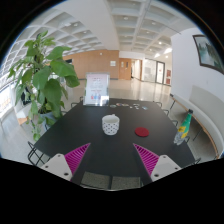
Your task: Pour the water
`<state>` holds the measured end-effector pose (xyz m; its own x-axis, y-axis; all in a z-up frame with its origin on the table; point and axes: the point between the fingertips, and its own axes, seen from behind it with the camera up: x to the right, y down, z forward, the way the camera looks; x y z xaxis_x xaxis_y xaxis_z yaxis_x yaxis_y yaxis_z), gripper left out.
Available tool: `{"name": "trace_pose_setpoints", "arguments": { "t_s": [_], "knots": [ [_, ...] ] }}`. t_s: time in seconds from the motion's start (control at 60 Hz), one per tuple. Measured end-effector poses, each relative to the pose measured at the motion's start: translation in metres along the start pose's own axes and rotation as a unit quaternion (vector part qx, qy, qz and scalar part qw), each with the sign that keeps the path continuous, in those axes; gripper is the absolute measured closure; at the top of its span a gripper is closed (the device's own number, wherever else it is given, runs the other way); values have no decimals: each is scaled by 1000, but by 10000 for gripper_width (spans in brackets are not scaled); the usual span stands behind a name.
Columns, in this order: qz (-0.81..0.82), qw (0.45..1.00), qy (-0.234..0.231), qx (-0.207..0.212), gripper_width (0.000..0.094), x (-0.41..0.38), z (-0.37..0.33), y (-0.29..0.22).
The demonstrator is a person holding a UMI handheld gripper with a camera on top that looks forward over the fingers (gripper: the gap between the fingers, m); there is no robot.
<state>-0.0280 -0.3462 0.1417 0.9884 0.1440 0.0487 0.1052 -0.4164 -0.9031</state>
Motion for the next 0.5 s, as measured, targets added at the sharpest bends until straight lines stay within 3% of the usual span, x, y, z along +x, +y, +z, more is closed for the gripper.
{"name": "trace_pose_setpoints", "arguments": {
  "t_s": [0.167, 0.367, 0.5],
  "knots": [
    [7, 1000, 19, -18, 80, 46, 7, 15],
    [-22, 996, 66, -51, 84, 178, 35, 53],
    [-24, 992, 111, -52, 82, 266, 50, 65]
  ]
}}
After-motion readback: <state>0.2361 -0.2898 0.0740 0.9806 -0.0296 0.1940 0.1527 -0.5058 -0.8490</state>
